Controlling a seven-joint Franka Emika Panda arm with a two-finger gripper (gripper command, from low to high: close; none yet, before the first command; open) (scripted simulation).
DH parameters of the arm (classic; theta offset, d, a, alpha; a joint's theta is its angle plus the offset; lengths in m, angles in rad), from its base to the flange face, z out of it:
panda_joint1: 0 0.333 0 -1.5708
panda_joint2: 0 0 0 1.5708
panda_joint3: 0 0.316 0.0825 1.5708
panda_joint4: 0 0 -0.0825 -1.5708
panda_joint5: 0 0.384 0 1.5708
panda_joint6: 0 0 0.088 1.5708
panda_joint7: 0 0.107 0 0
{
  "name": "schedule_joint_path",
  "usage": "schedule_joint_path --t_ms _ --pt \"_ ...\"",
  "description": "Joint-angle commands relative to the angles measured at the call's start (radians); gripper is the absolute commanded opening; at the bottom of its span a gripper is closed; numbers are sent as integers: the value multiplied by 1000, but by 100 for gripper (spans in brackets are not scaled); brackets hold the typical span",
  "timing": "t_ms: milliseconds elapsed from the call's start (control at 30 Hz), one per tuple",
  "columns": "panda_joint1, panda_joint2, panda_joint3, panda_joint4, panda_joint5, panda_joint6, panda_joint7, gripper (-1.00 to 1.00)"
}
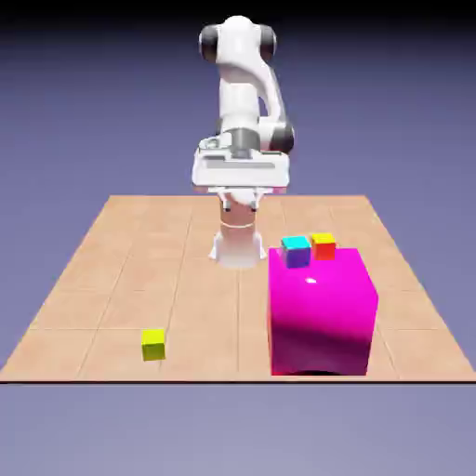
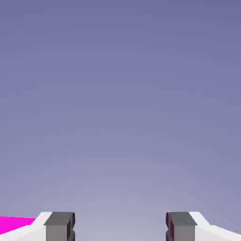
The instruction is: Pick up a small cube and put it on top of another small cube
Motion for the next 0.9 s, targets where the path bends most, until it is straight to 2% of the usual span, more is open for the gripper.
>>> schedule_joint_path --t_ms 0,467,867 --pt "14 4 23 -2 -44 10 13 0" --pt "205 62 343 -32 -652 150 201 0" --pt "33 382 759 -11 -1162 -212 -11 0"
